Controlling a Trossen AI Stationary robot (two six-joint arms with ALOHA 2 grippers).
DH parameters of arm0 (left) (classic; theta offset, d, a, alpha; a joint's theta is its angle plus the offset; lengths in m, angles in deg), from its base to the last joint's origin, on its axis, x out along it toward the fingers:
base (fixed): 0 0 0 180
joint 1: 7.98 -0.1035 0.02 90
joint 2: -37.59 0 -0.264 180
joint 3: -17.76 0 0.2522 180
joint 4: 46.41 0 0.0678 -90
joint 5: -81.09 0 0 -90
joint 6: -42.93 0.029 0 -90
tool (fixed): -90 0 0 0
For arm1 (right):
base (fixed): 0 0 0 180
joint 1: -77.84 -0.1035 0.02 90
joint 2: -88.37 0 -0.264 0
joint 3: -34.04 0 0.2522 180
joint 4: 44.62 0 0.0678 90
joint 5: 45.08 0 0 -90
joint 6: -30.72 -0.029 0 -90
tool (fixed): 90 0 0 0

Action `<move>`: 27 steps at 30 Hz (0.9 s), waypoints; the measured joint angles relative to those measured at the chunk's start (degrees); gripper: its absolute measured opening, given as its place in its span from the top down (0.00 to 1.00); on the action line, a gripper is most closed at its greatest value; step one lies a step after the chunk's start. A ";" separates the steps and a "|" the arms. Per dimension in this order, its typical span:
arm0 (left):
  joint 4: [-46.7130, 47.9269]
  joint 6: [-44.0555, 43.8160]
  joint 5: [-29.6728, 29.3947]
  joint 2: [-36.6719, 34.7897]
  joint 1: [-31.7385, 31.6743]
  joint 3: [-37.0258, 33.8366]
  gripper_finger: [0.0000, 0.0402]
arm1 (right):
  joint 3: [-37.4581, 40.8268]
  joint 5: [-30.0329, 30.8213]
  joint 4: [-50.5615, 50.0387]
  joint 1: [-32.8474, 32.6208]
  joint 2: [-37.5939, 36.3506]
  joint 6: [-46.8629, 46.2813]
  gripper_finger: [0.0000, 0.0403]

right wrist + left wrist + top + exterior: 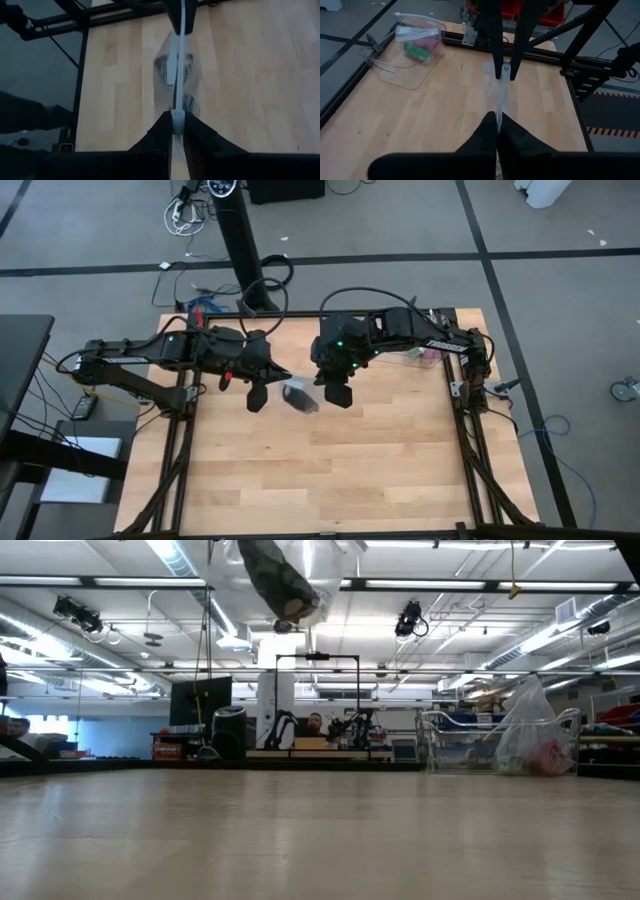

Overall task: Roll bandage
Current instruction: Close the transparent ziplock bag

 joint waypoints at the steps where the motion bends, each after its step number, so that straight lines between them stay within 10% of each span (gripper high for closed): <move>1: 0.08 0.00 0.00 -0.15 0.00 0.00 0.99 | 0.00 -0.01 -0.24 0.00 0.00 0.01 0.92; 27: 1.36 -0.02 -0.24 -2.41 -0.02 0.00 0.99 | 0.04 1.34 -10.77 0.00 -0.25 0.94 0.93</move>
